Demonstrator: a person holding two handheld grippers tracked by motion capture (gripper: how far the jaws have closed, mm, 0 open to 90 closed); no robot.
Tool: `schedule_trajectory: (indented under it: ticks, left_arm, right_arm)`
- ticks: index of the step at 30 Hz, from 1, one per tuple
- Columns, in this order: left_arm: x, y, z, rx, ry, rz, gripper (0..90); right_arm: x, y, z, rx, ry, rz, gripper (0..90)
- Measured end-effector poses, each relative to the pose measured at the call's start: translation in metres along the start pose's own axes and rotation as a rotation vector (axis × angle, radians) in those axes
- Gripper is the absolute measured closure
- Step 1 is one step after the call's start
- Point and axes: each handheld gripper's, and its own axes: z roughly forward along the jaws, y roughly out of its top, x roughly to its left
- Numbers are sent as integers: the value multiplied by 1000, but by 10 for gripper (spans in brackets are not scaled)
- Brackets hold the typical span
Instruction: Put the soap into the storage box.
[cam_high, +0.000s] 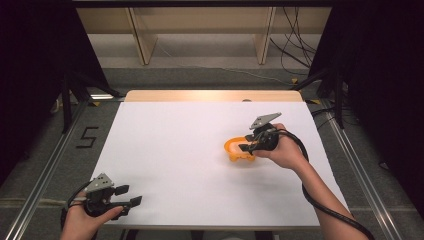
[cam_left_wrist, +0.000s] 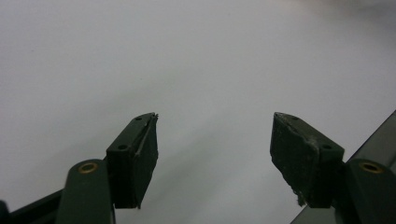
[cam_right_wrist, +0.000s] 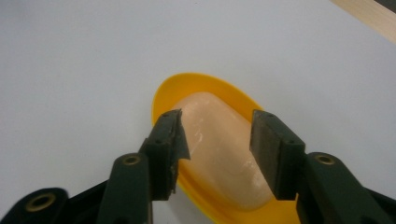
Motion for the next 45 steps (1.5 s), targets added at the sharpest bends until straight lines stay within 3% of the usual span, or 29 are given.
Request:
schedule_trajectory:
  ticks: [2, 3, 5, 6, 7, 12, 13, 14, 15, 17, 21, 22, 25, 26, 27, 28, 30, 33, 36, 37, 39, 40, 41, 42, 44, 45]
  left_arm:
    - [0, 0, 0, 1, -3, 0, 320]
    - [0, 0, 0, 2, -2, 0, 320]
    - [0, 0, -1, 13, 13, 11, 320]
    - [0, 0, -1, 15, 13, 13, 320]
    - [0, 0, -1, 15, 13, 12, 320]
    - [1, 0, 0, 8, -5, 2, 320]
    - [1, 0, 0, 17, -3, 13, 320]
    - [1, 0, 0, 17, -3, 13, 320]
    - [1, 0, 0, 16, -3, 13, 320]
    - [1, 0, 0, 18, -3, 13, 320]
    - [1, 0, 0, 16, -1, 13, 320]
    - [1, 0, 0, 16, -1, 13, 320]
    - [0, 0, 1, 6, -1, -2, 320]
    - [0, 0, 1, 8, -1, -2, 320]
    - [0, -1, 2, 4, 2, -3, 320]
    - [0, -1, 2, 4, 2, -3, 320]
    - [0, -1, 2, 7, 1, -2, 320]
    - [1, -1, 1, 14, 2, 8, 320]
    - [1, -1, 2, 3, 1, -12, 320]
    - [2, -1, 2, 10, 7, -8, 320]
    - [2, -1, 1, 26, 21, 2, 320]
    - [1, -1, 2, 18, 18, -9, 320]
    - [2, -1, 3, 7, 5, -6, 320]
    - [2, -1, 2, 12, 4, -4, 320]
    - [1, -1, 4, 1, -2, -12, 320]
    - [1, -1, 4, 1, -4, -11, 320]
  right_arm:
    - [0, -2, -6, -12, 11, -4, 627]
    - [2, -3, -10, -10, -8, 24, 653]
    - [2, -4, -16, -3, -11, 32, 694]
    - [1, -5, -17, -19, -6, 0, 715]
    - [3, -7, -19, -33, -21, 29, 741]
    - [6, -13, -32, -27, -48, 64, 818]
    - [9, -18, -35, -41, -73, 97, 840]
    - [9, -19, -38, -19, -78, 93, 844]
    - [9, -19, -38, -19, -78, 93, 844]
    - [13, -28, -44, -33, -122, 150, 845]
    - [15, -40, -52, -13, -136, 191, 816]
    - [17, -42, -51, -38, -146, 210, 813]
    - [17, -50, -55, -22, -150, 208, 802]
    - [20, -53, -55, -33, -155, 242, 795]
    - [22, -61, -58, -9, -162, 252, 788]
    - [22, -64, -57, -17, -171, 232, 782]
    - [26, -71, -57, -17, -172, 281, 773]
    - [27, -84, -55, -12, -167, 285, 754]
    - [28, -94, -52, -14, -177, 277, 744]
    - [31, -102, -49, -15, -180, 298, 733]
    - [32, -105, -48, -22, -186, 294, 724]
    - [34, -107, -49, -10, -198, 307, 712]
    - [38, -107, -50, -5, -201, 352, 705]
    - [36, -109, -49, -29, -219, 302, 695]
    - [34, -112, -49, -64, -228, 285, 675]
    - [35, -113, -49, -55, -235, 293, 662]
